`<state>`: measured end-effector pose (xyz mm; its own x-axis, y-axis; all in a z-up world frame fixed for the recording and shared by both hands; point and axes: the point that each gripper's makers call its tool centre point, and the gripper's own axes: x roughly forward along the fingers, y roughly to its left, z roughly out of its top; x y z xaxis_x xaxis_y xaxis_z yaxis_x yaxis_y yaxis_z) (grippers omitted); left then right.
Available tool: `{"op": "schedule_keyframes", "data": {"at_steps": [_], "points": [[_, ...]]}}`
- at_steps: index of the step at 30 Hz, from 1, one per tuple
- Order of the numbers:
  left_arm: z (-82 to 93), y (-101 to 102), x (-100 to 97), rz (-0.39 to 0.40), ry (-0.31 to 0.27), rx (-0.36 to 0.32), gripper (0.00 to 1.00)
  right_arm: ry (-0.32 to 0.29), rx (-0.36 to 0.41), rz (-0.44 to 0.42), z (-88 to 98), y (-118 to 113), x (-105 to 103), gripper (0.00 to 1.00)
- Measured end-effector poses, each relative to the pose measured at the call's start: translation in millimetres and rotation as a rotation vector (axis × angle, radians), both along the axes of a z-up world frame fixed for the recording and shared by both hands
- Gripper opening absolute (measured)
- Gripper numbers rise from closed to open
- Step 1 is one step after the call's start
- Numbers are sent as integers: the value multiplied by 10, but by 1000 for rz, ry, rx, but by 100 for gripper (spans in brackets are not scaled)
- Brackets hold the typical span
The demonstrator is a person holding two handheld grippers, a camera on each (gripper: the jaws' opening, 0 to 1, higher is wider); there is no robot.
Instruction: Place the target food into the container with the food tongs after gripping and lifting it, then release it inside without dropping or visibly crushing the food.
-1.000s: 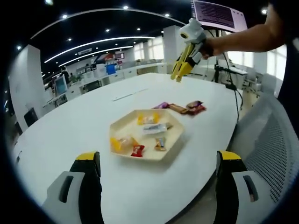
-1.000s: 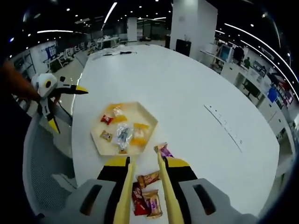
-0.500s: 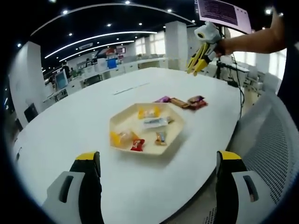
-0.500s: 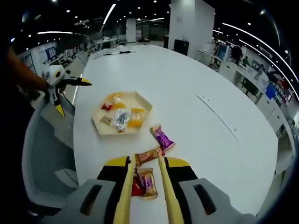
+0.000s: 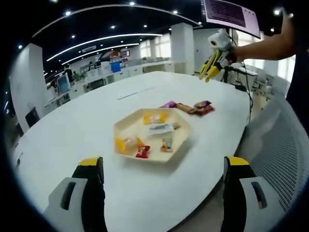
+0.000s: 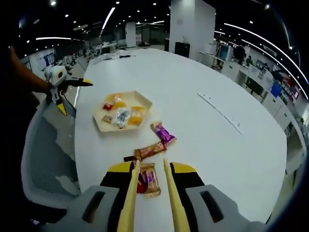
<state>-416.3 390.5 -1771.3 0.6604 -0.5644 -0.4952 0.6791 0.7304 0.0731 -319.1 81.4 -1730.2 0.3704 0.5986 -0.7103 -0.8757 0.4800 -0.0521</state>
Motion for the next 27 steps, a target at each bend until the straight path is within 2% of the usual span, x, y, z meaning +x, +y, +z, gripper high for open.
{"op": "schedule_keyframes", "data": {"at_steps": [12, 24, 27], "points": [[-12, 29, 14, 14, 9, 1, 100, 40, 32, 9, -242, -19, -1, 28], [-27, 36, 20, 16, 12, 7, 100, 96, 2, -9, -612, -29, 24, 29], [-24, 40, 22, 19, 13, 4, 100, 91, -5, -7, -675, -33, 34, 29]]}}
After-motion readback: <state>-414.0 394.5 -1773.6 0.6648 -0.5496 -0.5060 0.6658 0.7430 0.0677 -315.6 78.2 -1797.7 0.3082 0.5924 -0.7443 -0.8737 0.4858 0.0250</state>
